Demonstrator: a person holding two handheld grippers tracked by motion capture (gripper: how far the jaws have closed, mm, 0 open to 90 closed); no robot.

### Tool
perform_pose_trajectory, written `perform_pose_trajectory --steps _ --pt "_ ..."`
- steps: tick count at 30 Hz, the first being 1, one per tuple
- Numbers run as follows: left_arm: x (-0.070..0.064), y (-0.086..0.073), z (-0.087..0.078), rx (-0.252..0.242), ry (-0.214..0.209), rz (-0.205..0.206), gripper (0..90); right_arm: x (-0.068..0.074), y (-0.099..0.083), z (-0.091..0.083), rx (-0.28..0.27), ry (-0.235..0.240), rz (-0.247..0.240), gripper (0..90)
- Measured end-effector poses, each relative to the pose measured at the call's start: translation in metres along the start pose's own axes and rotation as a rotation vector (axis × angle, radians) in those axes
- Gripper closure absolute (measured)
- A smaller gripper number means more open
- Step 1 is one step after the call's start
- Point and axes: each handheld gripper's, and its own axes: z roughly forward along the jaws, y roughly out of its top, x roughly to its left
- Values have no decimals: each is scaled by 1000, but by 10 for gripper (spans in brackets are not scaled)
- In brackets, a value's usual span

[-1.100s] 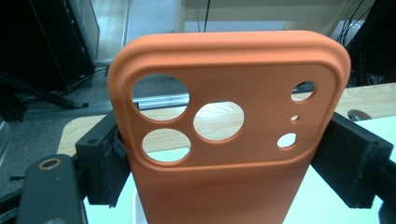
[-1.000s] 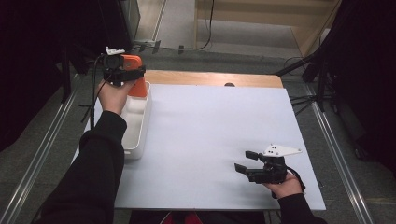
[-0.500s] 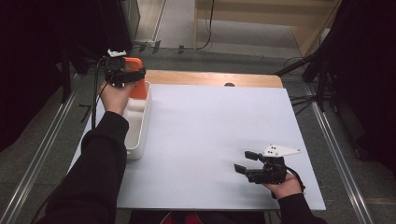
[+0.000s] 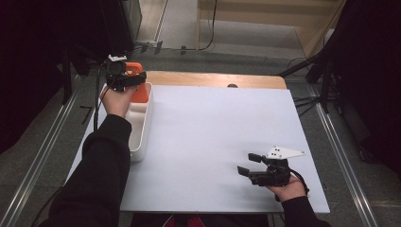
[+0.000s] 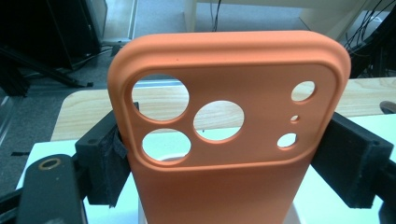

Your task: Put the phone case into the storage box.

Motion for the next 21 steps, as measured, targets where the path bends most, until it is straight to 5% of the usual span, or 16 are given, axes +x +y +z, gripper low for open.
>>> perform_pose_trajectory --steps 21 --pt "-3 -6 12 36 7 26 152 0 0 0 6 2 1 260"
